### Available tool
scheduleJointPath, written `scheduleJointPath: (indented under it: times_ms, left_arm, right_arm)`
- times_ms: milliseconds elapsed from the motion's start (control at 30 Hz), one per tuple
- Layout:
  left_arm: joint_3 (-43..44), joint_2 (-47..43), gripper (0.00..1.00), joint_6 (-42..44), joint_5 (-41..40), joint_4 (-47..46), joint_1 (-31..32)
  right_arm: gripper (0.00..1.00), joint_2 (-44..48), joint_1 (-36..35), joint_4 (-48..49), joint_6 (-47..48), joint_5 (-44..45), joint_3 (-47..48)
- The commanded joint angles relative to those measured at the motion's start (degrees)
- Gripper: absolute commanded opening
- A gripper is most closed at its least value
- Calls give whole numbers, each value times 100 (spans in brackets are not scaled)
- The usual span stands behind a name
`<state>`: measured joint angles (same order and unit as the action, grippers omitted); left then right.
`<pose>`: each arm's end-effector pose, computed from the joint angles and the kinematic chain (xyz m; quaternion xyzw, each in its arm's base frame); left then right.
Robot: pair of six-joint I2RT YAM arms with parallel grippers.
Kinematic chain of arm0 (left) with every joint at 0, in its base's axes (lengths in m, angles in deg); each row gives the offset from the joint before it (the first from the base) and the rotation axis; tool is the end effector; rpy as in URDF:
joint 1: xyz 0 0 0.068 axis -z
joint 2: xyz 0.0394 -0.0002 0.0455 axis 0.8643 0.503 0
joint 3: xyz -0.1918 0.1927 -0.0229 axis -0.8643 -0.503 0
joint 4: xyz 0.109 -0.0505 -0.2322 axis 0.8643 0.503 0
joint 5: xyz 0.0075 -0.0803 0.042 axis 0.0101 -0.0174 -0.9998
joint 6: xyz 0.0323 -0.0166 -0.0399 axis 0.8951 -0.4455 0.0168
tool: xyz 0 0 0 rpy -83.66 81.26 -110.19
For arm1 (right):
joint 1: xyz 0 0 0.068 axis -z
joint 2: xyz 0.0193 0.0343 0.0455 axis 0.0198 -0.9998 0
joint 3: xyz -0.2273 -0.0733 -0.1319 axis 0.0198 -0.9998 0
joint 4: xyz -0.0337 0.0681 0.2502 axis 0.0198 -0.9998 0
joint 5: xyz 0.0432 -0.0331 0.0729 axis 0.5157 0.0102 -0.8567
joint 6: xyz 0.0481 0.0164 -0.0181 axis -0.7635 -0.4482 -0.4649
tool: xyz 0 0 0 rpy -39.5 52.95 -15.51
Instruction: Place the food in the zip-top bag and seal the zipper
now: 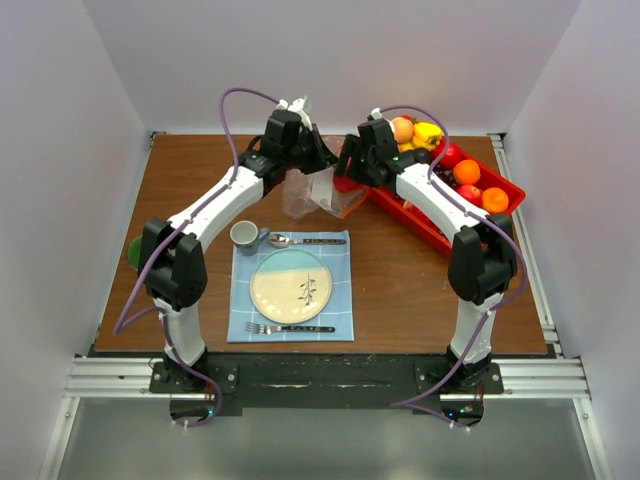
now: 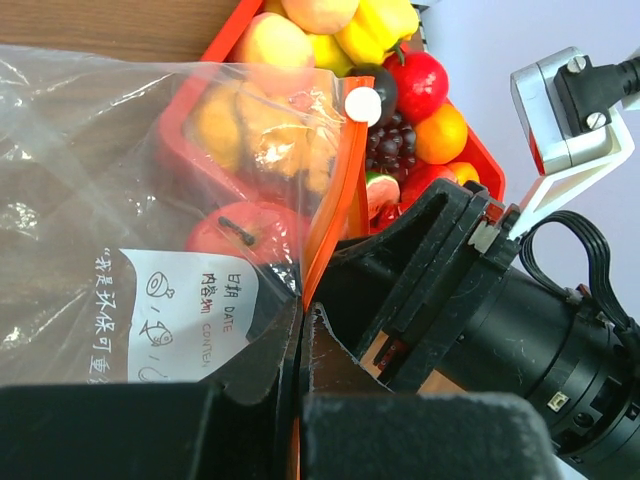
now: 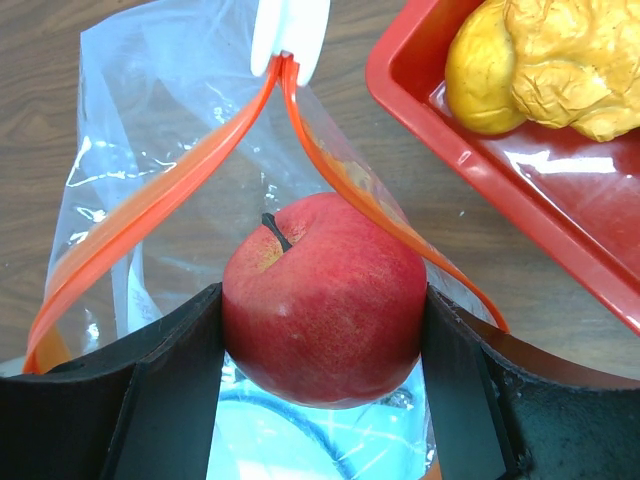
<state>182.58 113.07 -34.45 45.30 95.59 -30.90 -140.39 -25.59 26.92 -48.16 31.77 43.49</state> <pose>0.3927 -0.2253 0.3296 -0.0436 0.8392 -0.3835 0.3831 0.4033 0.1987 0.2942 0.1045 0.8952 0.1868 0.3908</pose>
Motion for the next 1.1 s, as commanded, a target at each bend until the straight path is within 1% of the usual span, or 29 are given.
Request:
scheduleJointPath:
  times_ms: [0,33,67,133,233,333,500,667,800,900,1067]
  left_arm:
    - [83,-236,0,-4,236,-311,1]
    - [92,-236,0,5,227,-284,-16]
    - [83,-245,0,14,227,-275,-25]
    - [39,-288,0,66,218,-257,-34]
    - [-31,-341,0,119,236,-310,-34]
    - [-31,-342,0,154,245,-337,-43]
    - [-22,-333,0,224,105,-240,-96]
    - [-145,-420,0,321,-151,-169,-201]
    - [-128,-368,0,304,-124,-187,-254]
    - [-101,-359,0,339,-168,-152,-298]
    - [-23,-280,0,356,-159,-100,-342]
  right_arm:
    - [64,108,-18,67,12,57,432]
    - [68,64,-26,23,30,22,476]
    - [75,55,-26,-3,38,5,546]
    - [83,72,-26,-39,91,-13,591]
    - [90,195,-26,-30,144,22,547]
    - [94,248,-26,-65,197,22,564]
    - [98,318,-26,-223,293,13,723]
    - [99,424,-26,-372,364,-84,925]
    - [99,652,-26,-565,487,48,1004]
    - [99,749,26,-785,636,302,1127]
    - [99,977,552,-909,715,522,987]
